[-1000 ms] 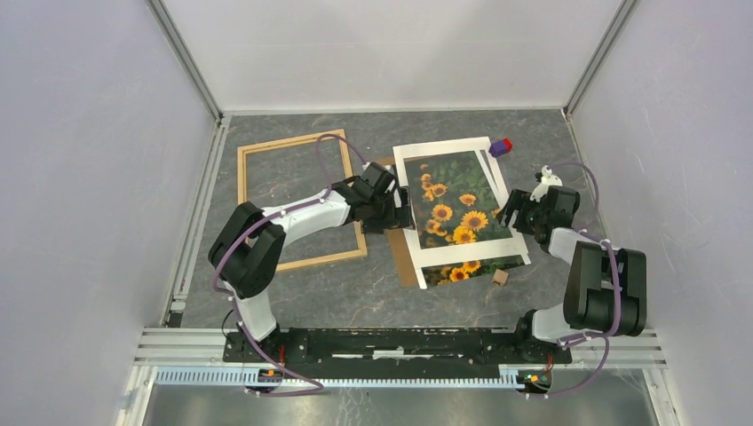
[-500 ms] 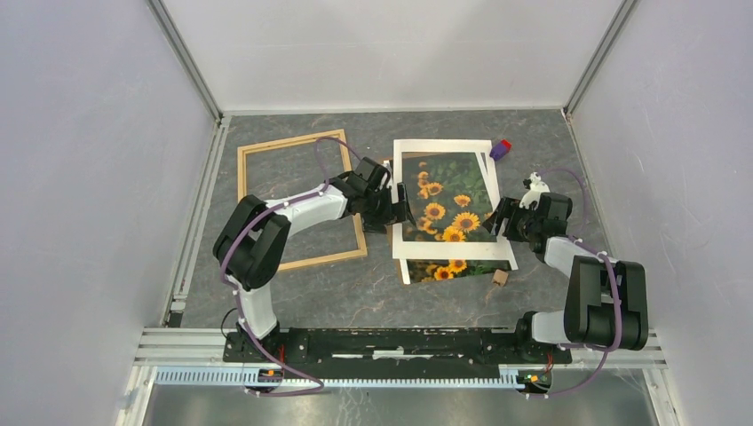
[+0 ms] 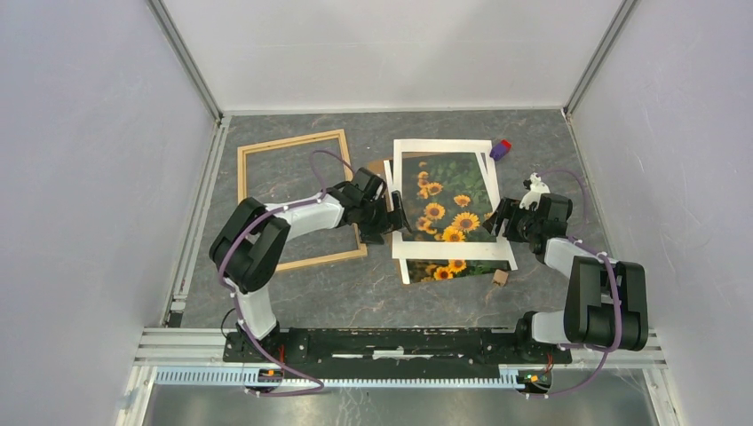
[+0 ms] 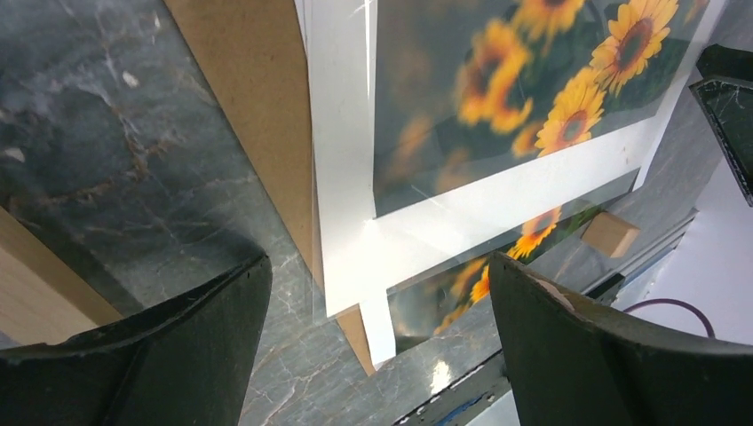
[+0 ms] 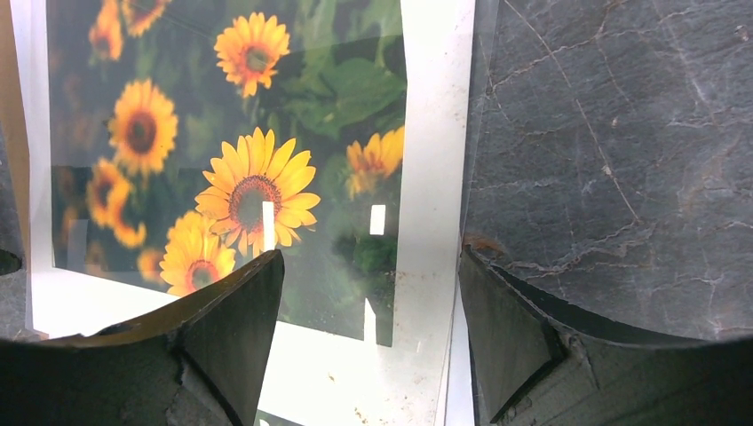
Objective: Put the photo into the frame
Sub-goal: Pick up the photo frame item at the center of the board.
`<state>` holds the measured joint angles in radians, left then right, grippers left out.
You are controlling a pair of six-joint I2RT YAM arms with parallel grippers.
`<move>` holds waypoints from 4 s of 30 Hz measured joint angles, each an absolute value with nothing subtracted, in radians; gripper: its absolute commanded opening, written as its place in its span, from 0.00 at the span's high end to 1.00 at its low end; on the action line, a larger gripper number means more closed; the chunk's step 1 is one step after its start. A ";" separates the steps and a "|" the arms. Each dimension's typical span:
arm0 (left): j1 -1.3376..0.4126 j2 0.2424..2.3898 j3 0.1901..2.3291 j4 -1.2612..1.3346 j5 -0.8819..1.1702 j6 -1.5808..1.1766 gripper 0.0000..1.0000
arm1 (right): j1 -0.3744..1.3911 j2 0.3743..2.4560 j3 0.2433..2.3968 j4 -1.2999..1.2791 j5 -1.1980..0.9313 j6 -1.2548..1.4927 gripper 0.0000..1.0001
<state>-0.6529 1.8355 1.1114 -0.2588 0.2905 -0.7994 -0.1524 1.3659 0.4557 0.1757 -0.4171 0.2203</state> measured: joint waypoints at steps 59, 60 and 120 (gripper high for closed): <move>-0.579 1.860 0.846 0.430 0.475 -1.361 0.51 | -0.146 1.381 0.424 0.273 -0.430 0.224 0.22; -0.579 1.868 0.864 0.425 0.474 -1.361 0.51 | -0.146 1.381 0.424 0.275 -0.430 0.224 0.22; -0.125 0.998 0.884 -0.601 -0.027 -0.498 0.98 | 0.558 1.587 0.793 0.066 -0.184 0.280 0.17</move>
<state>-0.1253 0.9977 0.8845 -0.6014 -0.0269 -0.4984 0.5575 1.5867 0.7933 0.0658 -0.1841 0.2802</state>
